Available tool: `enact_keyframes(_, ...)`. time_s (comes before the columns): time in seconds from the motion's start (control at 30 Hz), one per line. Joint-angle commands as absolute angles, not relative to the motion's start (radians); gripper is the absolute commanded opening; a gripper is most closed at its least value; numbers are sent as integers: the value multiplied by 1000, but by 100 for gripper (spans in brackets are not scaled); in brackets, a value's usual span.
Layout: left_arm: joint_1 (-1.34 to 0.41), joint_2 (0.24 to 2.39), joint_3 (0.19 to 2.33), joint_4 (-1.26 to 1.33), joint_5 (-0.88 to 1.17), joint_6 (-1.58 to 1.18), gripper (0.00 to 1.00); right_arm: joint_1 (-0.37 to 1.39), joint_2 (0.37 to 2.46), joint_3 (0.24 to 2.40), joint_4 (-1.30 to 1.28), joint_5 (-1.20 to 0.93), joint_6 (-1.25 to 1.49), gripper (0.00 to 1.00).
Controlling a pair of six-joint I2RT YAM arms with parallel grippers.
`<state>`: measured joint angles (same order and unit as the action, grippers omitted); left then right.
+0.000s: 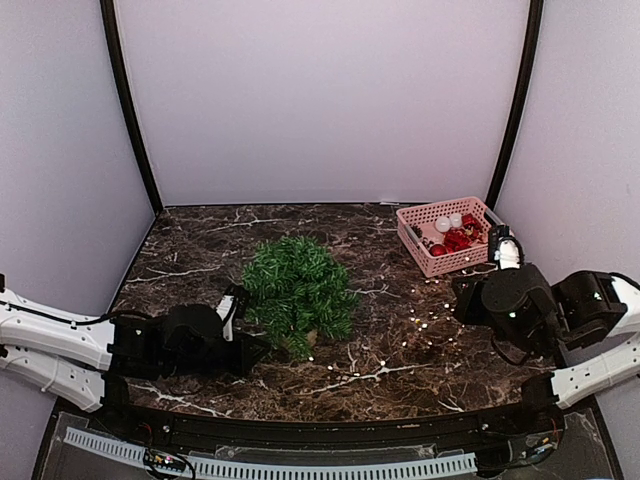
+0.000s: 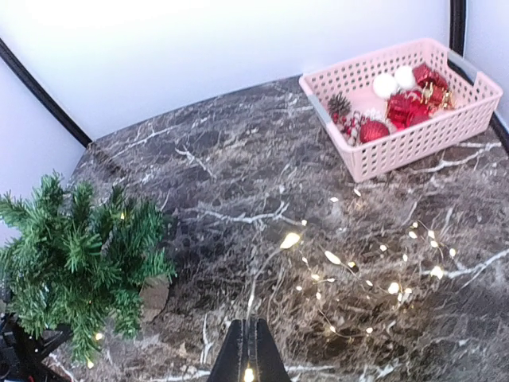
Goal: Decorate the small christmas tree
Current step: Wrap the side of the string light in the gap of the branches.
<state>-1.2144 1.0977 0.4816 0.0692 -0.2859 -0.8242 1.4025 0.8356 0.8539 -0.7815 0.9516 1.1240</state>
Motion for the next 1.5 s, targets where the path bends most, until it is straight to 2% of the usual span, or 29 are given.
enact_keyframes(0.0,-1205,1068,467,48,-291,-760,0,1355,848,909,-677,1059,923,0)
enact_keyframes(0.3,-1192,1029,459,17,-293,-694,0,1164,894,942,-406,965,606,0)
enact_keyframes(0.57,-1179,1014,458,10,-267,-635,0,1002,957,1009,-275,824,460,0)
enact_keyframes(0.9,-1152,988,444,-18,-257,-567,0,823,1054,1047,-235,744,396,0)
enact_keyframes(1.47,-1098,957,430,-61,-244,-468,0,702,939,1014,-304,763,413,0)
